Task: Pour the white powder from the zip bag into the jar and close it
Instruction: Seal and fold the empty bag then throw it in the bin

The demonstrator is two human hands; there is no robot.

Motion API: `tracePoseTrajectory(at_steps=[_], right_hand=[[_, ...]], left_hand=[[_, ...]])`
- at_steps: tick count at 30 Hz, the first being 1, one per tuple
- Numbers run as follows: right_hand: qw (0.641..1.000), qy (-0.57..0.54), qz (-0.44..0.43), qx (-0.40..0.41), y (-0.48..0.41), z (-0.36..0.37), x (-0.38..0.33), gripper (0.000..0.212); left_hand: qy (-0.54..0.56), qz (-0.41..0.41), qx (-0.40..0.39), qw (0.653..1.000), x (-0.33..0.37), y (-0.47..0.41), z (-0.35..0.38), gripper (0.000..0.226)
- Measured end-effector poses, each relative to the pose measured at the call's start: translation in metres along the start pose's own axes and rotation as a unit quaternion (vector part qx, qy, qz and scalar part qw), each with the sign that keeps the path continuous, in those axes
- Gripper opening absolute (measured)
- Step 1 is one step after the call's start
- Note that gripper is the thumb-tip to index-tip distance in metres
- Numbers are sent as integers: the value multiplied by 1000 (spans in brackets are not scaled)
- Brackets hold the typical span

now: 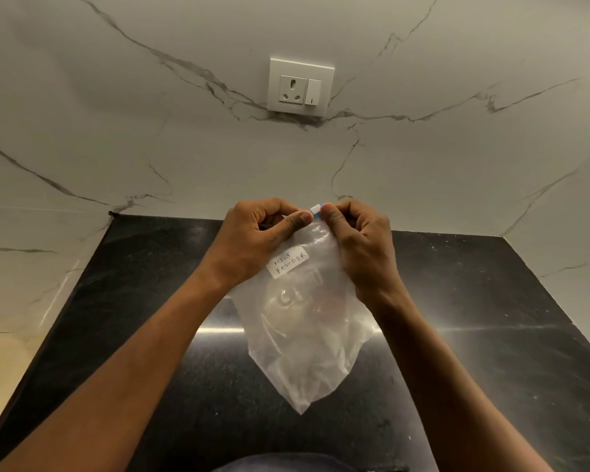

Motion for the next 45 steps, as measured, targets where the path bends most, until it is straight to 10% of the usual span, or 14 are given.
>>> tracePoseTrajectory(at_steps=[10, 45], right_hand=[[999, 34, -23, -17, 5, 7, -2, 22], [994, -6, -36, 100, 3, -29, 5, 22]], left_hand=[[27, -11, -77, 997, 3, -4, 12, 32], [177, -105, 45, 978, -28, 41, -31, 17]])
Point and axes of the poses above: each hand's wrist, its own y-axis away from the middle knuckle, its own z-axis out of the palm, x = y × z, the point moved 7 cm from there along -y, towards the middle knuckle, and after that the axes turned 6 degrees about -x, right-handed, at the moved point
